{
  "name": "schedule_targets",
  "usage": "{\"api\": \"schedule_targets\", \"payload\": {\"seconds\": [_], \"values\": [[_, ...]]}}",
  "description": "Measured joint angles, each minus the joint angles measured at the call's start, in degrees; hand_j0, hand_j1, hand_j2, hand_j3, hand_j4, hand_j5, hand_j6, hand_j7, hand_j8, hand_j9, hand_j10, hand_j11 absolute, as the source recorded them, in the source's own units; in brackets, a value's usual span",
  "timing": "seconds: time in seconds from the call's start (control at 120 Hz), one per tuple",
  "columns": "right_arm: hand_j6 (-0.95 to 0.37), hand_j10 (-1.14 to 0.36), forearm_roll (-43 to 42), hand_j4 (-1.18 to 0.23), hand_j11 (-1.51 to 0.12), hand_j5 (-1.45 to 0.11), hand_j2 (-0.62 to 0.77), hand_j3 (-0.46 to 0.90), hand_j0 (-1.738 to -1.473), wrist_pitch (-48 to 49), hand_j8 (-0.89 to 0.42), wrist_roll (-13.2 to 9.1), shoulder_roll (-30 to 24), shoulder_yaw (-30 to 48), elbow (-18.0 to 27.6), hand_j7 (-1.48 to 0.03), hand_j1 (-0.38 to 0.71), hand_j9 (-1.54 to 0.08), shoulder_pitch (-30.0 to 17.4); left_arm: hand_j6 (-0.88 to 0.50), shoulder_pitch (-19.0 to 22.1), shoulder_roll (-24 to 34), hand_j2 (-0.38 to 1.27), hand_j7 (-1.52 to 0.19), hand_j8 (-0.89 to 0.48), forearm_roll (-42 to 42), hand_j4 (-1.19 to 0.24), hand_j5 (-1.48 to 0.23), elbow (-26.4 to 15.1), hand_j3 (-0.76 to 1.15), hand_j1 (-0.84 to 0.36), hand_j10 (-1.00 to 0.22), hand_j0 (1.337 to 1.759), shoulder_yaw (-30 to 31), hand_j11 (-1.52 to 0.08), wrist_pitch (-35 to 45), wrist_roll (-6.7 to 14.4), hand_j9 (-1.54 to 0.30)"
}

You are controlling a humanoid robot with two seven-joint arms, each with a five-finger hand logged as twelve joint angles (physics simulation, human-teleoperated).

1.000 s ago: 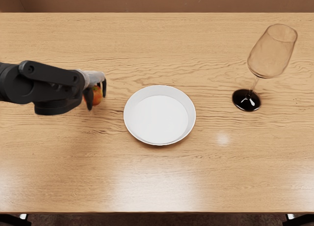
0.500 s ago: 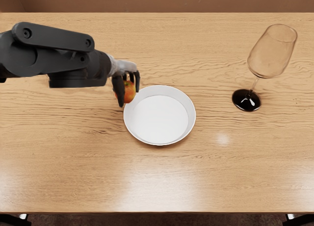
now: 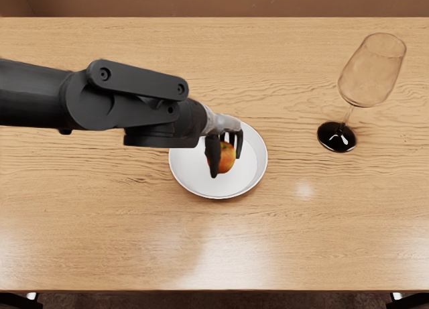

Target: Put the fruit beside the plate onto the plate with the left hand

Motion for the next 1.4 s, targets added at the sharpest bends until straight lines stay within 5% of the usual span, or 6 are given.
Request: {"api": "schedule_targets", "payload": {"seconds": [0.233, 0.467, 0.717, 1.1, 1.242, 1.4], "values": [[-0.03, -0.03, 0.00, -0.03, -0.03, -0.03, -0.01, 0.00, -1.658, 0.00, -0.03, 0.00, 0.00, 0.00, 0.01, -0.03, -0.32, -0.03, 0.00, -0.38, 0.62, -0.50, 0.28, -0.85, -0.39, 0.14, -0.50, -0.86, 1.00, 0.00, -0.26, -0.66, 1.654, -0.63, -0.85, 0.67, 0.00, -0.85], [-0.03, -0.03, 0.00, -0.03, -0.03, -0.03, -0.01, 0.00, -1.658, 0.00, -0.03, 0.00, 0.00, 0.00, -0.01, -0.03, -0.32, -0.03, 0.00, -0.33, 1.16, -0.04, 0.13, -0.54, -0.33, 0.13, -0.37, -0.54, 1.61, 0.00, -0.09, -0.42, 1.657, -1.04, -0.54, 0.80, -0.08, -0.54], [-0.03, -0.03, 0.00, -0.03, -0.03, -0.03, -0.01, 0.00, -1.658, 0.00, -0.03, 0.00, 0.00, 0.00, 0.01, -0.03, -0.32, -0.03, 0.00, -0.28, 5.36, 12.16, 0.08, -0.40, -0.28, -1.95, -0.29, -0.40, 0.47, 0.00, 0.00, -0.31, 1.658, -7.18, -0.40, -1.68, -0.91, -0.40], [-0.03, -0.03, 0.00, -0.03, -0.03, -0.03, -0.01, 0.00, -1.658, 0.00, -0.03, 0.00, 0.00, 0.00, 0.00, -0.03, -0.32, -0.03, 0.00, -0.26, 25.21, 31.35, 0.06, -0.35, -0.26, -9.91, -0.27, -0.35, 3.07, 0.00, 0.03, -0.27, 1.658, -31.24, -0.35, -29.56, -3.80, -0.35], [-0.03, -0.03, 0.00, -0.03, -0.03, -0.03, -0.01, 0.00, -1.658, 0.00, -0.03, 0.00, 0.00, 0.00, -0.01, -0.03, -0.32, -0.03, 0.00, -0.26, 32.73, 42.03, 0.05, -0.34, -0.26, -13.84, -0.26, -0.34, 5.43, 0.00, 0.04, -0.26, 1.658, -37.92, -0.34, -33.14, -3.85, -0.34], [-0.03, -0.03, 0.00, -0.03, -0.03, -0.03, -0.01, 0.00, -1.658, 0.00, -0.03, 0.00, 0.00, 0.00, 0.00, -0.03, -0.32, -0.03, 0.00, -0.26, 38.62, 44.07, 0.05, -0.34, -0.26, -17.58, -0.26, -0.34, 7.96, 0.00, 0.04, -0.26, 1.658, -43.30, -0.34, -34.11, -3.88, -0.34]]}}
